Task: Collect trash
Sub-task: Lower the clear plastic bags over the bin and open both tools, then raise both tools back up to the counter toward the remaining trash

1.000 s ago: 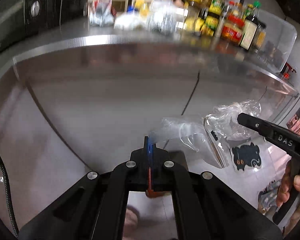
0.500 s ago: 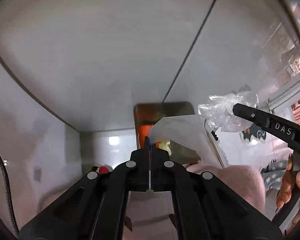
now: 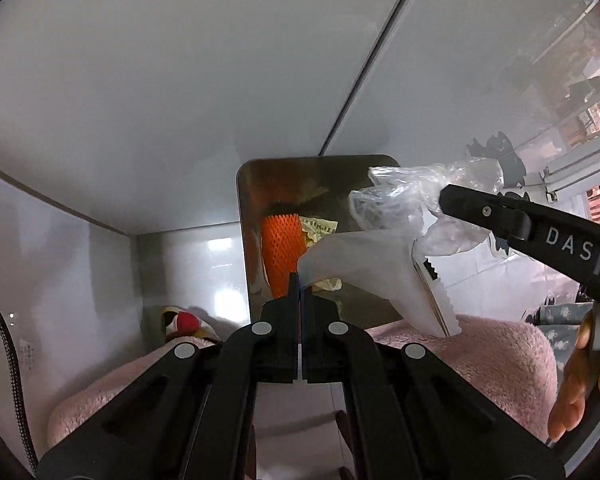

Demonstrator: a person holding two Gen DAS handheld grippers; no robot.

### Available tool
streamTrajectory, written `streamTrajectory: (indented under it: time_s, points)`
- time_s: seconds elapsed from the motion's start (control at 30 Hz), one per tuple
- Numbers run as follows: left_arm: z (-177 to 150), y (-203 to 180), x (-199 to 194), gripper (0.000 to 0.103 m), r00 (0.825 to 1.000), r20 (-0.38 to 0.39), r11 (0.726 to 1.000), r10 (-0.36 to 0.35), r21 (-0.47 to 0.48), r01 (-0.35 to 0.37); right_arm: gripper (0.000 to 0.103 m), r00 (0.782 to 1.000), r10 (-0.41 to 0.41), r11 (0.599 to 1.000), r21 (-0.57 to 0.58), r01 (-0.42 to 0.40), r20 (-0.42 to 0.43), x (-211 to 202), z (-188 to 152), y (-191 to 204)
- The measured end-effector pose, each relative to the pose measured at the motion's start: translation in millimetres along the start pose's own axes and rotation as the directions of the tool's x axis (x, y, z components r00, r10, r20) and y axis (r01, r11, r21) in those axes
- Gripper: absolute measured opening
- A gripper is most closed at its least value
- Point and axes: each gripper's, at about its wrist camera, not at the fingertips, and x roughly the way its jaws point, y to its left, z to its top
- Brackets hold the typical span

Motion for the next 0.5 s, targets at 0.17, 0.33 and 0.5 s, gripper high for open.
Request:
streamTrajectory:
  time_s: [0.17, 0.33, 0.5]
  points:
    - [2.7, 1.6, 2.6, 0.001, 1.0, -0.005, 1.0, -0.007, 0.004, 0.007, 0.015, 1.0, -0.004, 1.0, 0.007, 0.004, -0.008, 2.7, 5.7, 5.8]
    - [2.4, 5.8, 2.1, 0.01, 1.0, -0.01, 1.0, -0.018, -0.003, 0.018, 0.03, 1.0, -0.019, 1.0, 0.021, 0.019, 0.003, -2.4, 2.4, 6.4]
    - [0.2, 5.4, -8.0, 0.027, 1.0, 0.01, 1.0, -0.028, -0.004, 0.028, 0.042, 0.999, -0.015, 1.0, 0.025, 0.015, 0.033, -14.3, -0.2, 7.9]
